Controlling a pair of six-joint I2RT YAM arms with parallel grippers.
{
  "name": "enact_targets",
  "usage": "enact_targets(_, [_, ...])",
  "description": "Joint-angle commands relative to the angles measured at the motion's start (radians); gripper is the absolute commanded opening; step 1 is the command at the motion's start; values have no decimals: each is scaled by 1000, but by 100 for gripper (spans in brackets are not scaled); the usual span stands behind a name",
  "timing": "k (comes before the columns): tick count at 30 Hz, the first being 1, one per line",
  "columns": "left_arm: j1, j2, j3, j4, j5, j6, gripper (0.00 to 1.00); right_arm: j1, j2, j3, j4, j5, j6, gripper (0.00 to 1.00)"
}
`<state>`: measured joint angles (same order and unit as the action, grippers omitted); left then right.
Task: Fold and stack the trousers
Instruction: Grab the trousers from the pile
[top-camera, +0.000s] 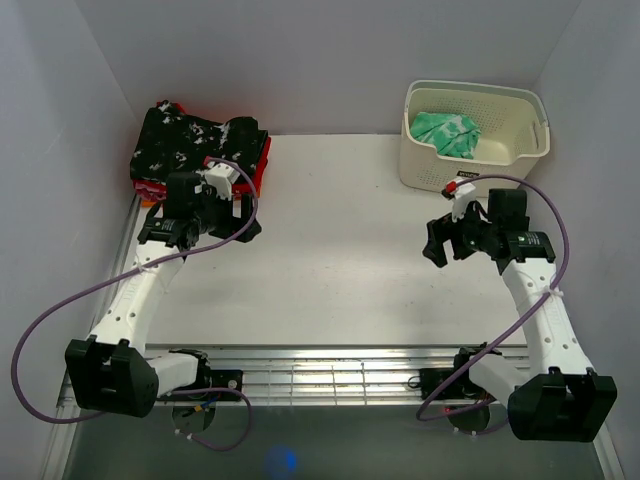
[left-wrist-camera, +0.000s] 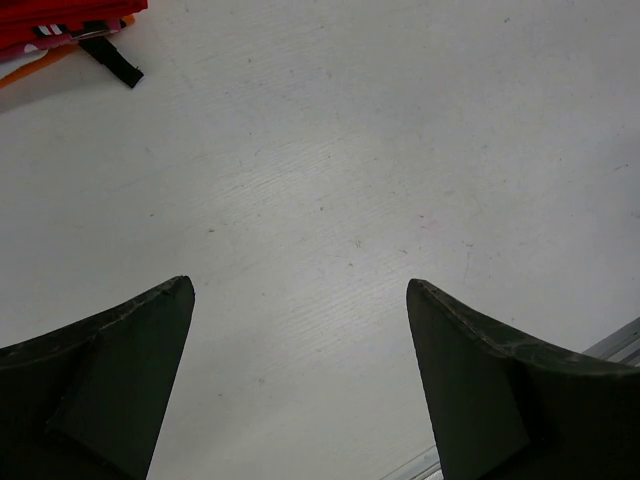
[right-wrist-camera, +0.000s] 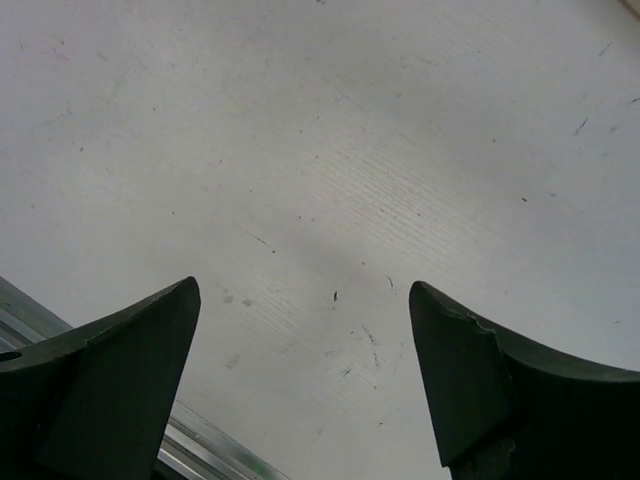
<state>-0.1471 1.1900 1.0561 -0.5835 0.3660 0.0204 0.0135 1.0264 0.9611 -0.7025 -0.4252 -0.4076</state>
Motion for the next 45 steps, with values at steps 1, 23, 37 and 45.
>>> enact_targets(1, [0, -6, 51, -29, 33, 35, 98, 0, 49, 99, 20, 26, 50, 90])
enact_targets(23, [0, 89, 179, -88, 76, 16, 98, 0, 955, 1275, 262, 374, 293, 90])
enact_targets(37, [0, 3, 25, -78, 51, -42, 98, -75, 1317, 1318, 480, 414, 326, 93])
enact_targets(45, [35, -43, -22, -79, 51, -54, 98, -84, 1448, 1334, 474, 387, 378, 92])
